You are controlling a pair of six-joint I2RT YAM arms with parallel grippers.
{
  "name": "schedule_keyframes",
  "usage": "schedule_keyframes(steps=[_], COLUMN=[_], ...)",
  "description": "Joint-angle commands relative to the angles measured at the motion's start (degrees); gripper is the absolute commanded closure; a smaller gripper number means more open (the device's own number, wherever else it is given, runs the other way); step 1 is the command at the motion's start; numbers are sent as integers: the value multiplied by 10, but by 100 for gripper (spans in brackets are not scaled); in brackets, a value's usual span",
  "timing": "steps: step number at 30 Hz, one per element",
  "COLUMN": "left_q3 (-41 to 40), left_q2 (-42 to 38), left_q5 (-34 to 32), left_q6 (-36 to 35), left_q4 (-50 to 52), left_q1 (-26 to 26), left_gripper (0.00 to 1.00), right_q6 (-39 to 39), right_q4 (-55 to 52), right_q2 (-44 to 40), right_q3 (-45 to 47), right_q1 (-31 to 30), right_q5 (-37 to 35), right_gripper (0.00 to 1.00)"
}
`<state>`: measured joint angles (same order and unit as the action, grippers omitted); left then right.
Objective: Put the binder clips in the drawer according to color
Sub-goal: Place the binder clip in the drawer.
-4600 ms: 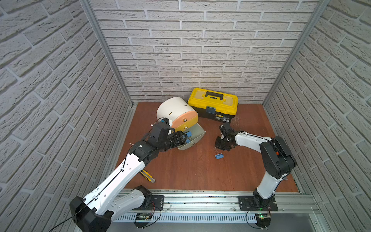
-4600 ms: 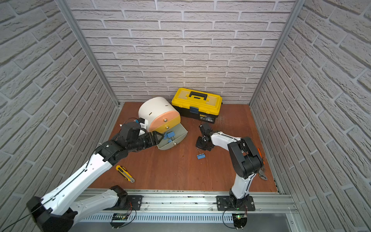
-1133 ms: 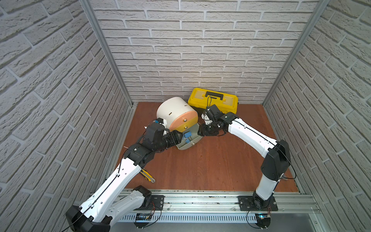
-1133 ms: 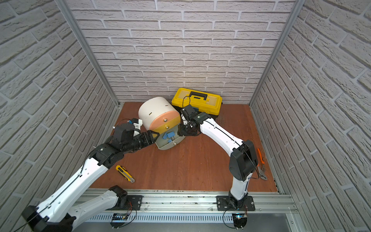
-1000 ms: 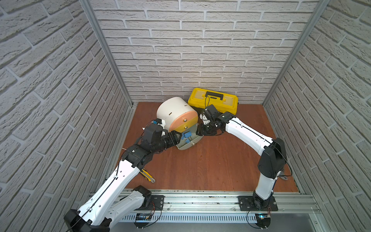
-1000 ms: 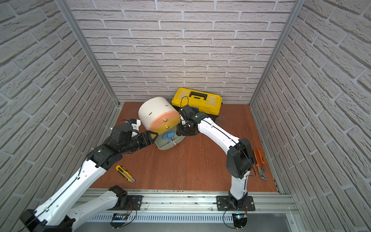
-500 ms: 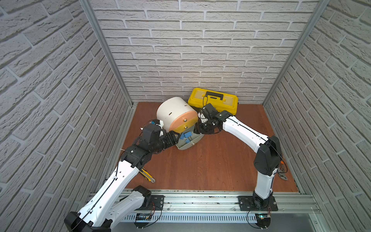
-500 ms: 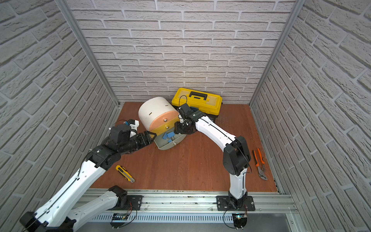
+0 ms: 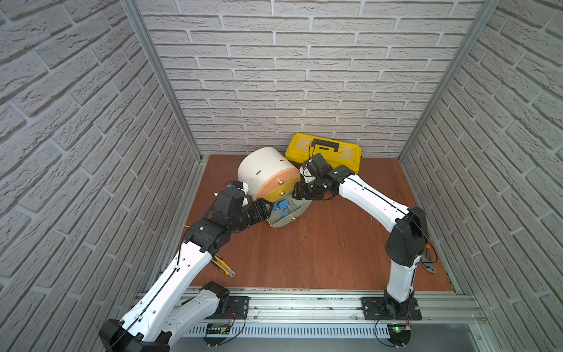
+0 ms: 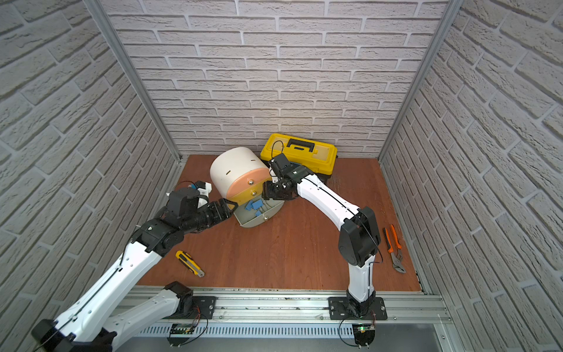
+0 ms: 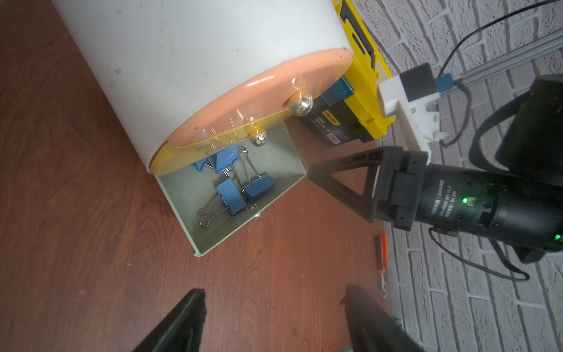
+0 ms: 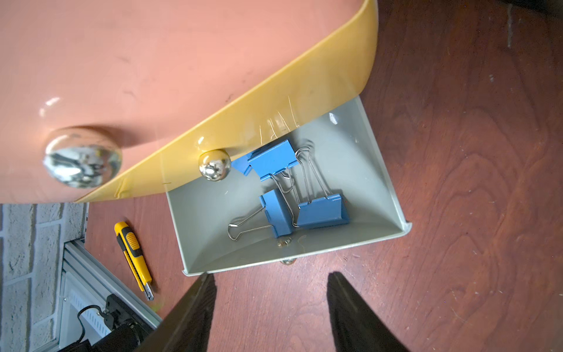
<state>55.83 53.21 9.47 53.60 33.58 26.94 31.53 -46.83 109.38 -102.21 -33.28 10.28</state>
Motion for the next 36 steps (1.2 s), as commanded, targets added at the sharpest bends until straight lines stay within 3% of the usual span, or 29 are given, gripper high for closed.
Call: schedule_keyframes(steps=[1, 5, 11, 21, 36], left_q3=[-7, -23, -68, -189, -268], left_q2=[-7, -11, -26, -49, -61], left_q5=[0, -4, -7, 13, 23], left_q6=[-3, 10, 37, 112, 167], left_q4=[1, 3, 1, -73, -142], left_q1=[-6, -8, -14, -25, -39], left_gripper=[24, 28, 32, 43, 44], right_q6=[5, 11, 39, 178, 240], right_q4=[12, 32, 111, 350, 481], right_q2=[-13, -33, -82, -121, -65], right_q3=[-3, 38, 157, 390, 428], right_q1=[-3, -1, 0, -3, -6], right_q5=[6, 16, 57, 125, 141], right_gripper=[48, 57, 62, 74, 75])
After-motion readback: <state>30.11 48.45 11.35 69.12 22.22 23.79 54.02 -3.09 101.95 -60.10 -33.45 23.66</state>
